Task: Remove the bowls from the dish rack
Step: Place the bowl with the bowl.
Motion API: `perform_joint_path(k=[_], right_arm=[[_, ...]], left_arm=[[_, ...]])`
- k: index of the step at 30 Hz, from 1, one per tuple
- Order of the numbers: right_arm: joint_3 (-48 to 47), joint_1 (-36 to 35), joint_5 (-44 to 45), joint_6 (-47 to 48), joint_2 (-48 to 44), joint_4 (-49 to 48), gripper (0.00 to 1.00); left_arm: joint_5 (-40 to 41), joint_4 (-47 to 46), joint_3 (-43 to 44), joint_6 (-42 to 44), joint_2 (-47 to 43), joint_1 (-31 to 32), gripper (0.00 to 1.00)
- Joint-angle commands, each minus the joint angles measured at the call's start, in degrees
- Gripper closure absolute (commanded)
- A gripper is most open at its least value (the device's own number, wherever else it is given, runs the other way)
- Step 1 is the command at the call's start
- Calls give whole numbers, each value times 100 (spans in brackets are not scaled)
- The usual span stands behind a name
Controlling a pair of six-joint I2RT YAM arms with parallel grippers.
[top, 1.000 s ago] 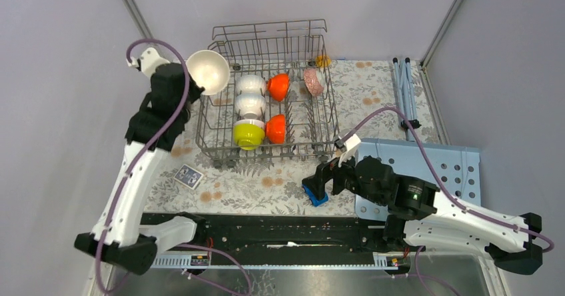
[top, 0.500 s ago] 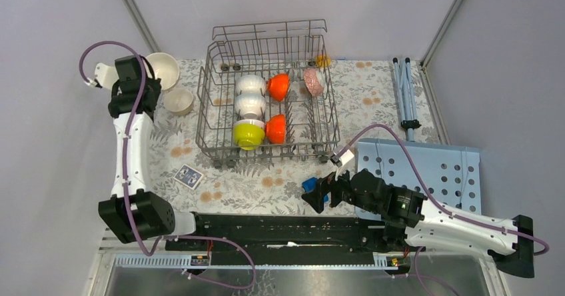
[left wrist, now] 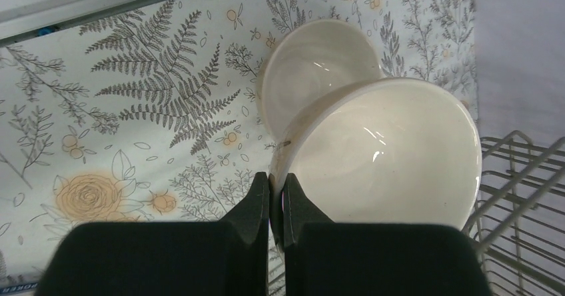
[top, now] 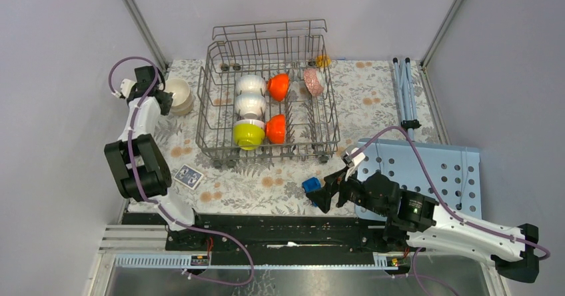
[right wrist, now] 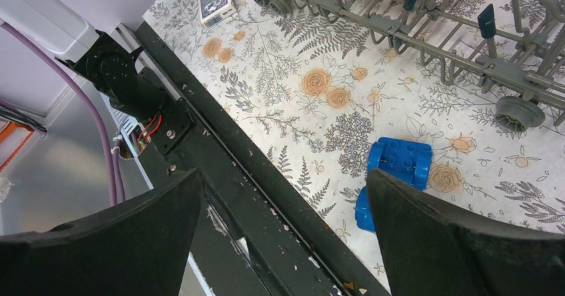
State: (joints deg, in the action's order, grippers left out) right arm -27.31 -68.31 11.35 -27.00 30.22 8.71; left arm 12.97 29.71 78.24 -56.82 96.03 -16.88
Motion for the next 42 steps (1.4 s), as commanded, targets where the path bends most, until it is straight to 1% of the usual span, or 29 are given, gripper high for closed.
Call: perform_joint_path(k=[1,8,13,18,23,28,37,42], right_arm=[[20,-24,203,50,20,-83,2],[-1,-24,324,57,249,-89,2],[40,-24,352,32,376,-204,2],[4,-24,357,54,544,-256,2],[-33,-24,374,65,617,-275,2],[2,-24,348,47,643,-272,2],[78,-24,355,-31,598,-276,2],[142,-24,397,-84,494,-247,2]], left_arm=[[-120,-997,371,-58,146,-71,100],[-193,-1041,725,-229,731,-144,100],[-176,-1040,911,-190,952,-162,100],[-163,-1042,875,-201,1035,-193,100],[-50,-793,1035,-189,1154,-203,100],[75,-313,1386,-229,1350,-201,100],[271,47,1574,-263,1497,-197,100],[259,45,1554,-268,1562,-169,100]])
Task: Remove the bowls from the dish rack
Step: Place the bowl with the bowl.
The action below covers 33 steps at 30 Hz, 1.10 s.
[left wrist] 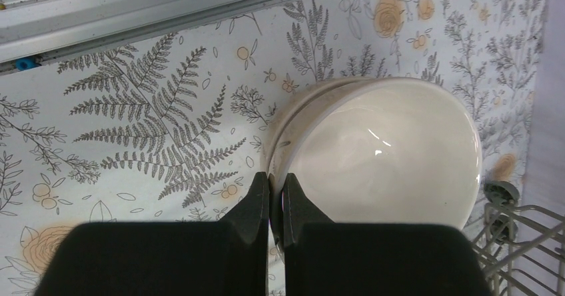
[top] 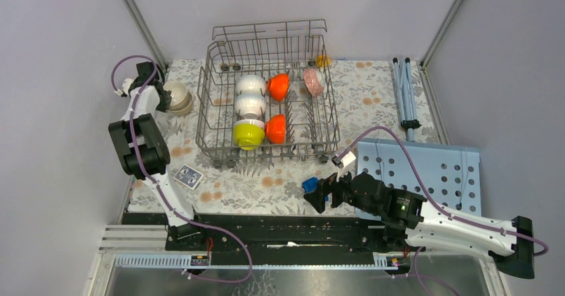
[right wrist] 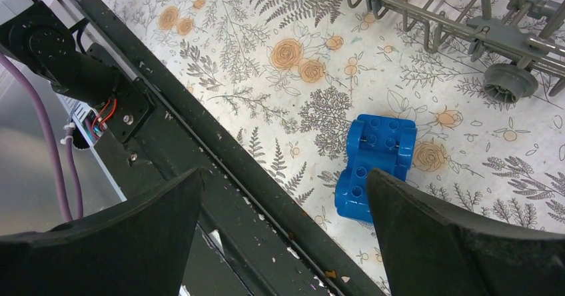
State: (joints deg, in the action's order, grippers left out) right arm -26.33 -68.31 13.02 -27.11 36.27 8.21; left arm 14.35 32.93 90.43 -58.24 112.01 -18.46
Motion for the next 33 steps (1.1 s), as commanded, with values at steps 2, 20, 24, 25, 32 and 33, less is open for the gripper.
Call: perform_joint_path(k=[2,20,24,25,32,33], right_arm=[[61,-24,259,-81,-139,-197,2],[151,-24,327,-261,-398,-24,2],[184,-24,342,-287,-436,-3,2],[188,-20,350,-300,-449,-3,2],[225,-24,375,-315,-459,3,2],[229,-20,380,-318,-463,5,2]], left_arm=[[107,-281,346,-111,-7,4,100],[210,-243,260,-4,4,87,100],[298,-162,285,19,44,105,99],[301,-157,282,22,60,112,98],[417,-59,354,57,122,150,96],[426,-44,358,57,128,161,96]])
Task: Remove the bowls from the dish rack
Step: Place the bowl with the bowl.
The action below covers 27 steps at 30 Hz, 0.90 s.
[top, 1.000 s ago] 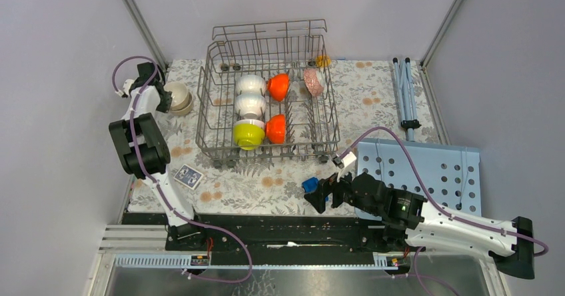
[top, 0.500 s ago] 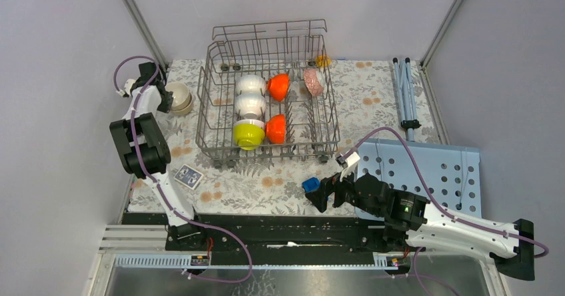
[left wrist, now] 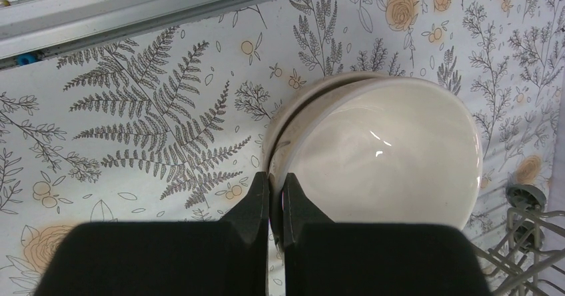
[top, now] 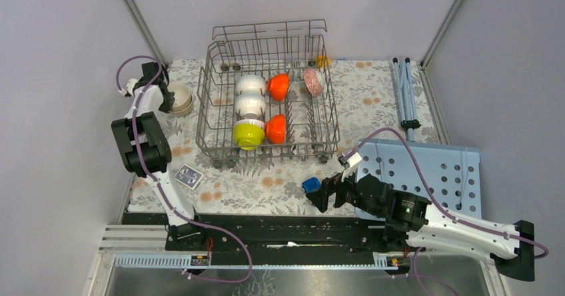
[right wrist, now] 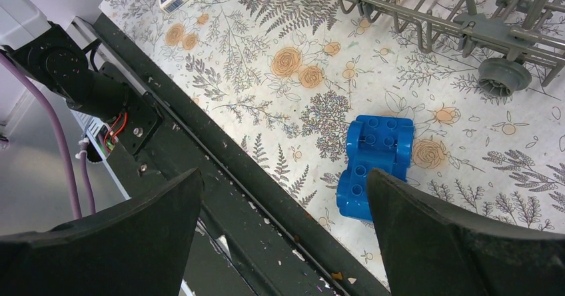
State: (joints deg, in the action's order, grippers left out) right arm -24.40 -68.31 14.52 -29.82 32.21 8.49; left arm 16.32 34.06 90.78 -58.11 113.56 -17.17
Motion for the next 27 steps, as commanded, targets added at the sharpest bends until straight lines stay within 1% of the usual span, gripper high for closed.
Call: perform_joint_path(k=[1,3,11,17,23,27], right_arm=[[40,-24,228,-50,-63,-23,2],[55,-19,243,-53,-74,-18,2],[81,-24,254,-63,-125,2,2],[72,-24,281,-59,-188,71,2],[43,-24,272,-12,-191,82,2],[27,-24,252,2,-201,83,2]], left_arm=[[243,-143,322,44,-27,34,96],[257,-125,317,44,-21,37,93],[208,-127,272,61,-25,46,76],[168,-126,261,62,-47,53,71],[109,-121,217,73,-337,56,61],[106,-128,84,72,-508,58,58]])
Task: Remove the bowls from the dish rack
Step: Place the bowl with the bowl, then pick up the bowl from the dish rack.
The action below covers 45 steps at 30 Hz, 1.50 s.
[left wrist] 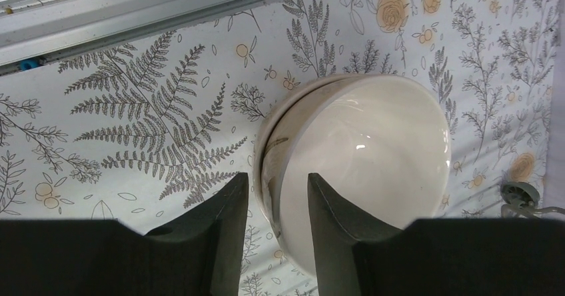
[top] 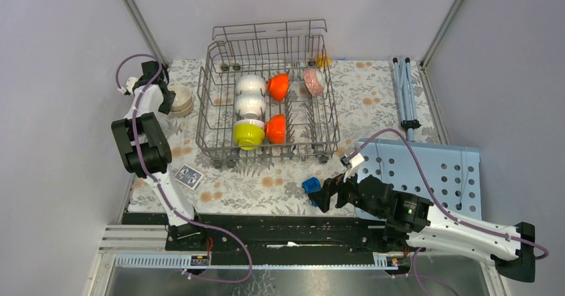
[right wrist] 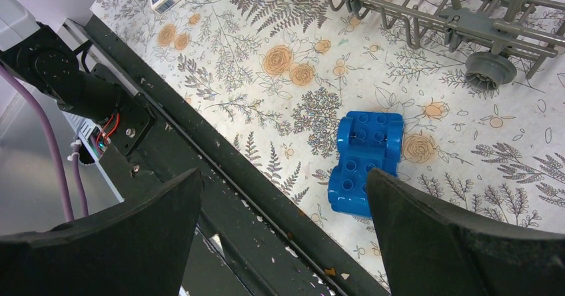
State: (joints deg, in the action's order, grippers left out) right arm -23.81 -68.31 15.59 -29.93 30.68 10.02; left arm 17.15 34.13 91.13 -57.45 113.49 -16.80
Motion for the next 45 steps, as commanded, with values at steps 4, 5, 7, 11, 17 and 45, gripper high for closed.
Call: perform_joint_path(k=[4,5,7,11,17,45], right_arm=[[-18,-24,116,4,-135,-30,2],[-17,-24,116,3,-163,-7,2],[-8,-24,131,2,-234,36,2],[28,-24,136,5,-338,69,2],[19,-24,136,33,-345,70,2],[-590,-24,295,194,-292,501,1]], left_arm=[[49,-138,-94,6,-637,23,57],[53,-153,-128,18,-663,27,56],[60,-170,-163,19,-727,22,55],[58,-172,-176,68,-791,23,55],[6,-243,-400,128,-774,27,58],[-69,-285,-322,143,-2326,660,22]])
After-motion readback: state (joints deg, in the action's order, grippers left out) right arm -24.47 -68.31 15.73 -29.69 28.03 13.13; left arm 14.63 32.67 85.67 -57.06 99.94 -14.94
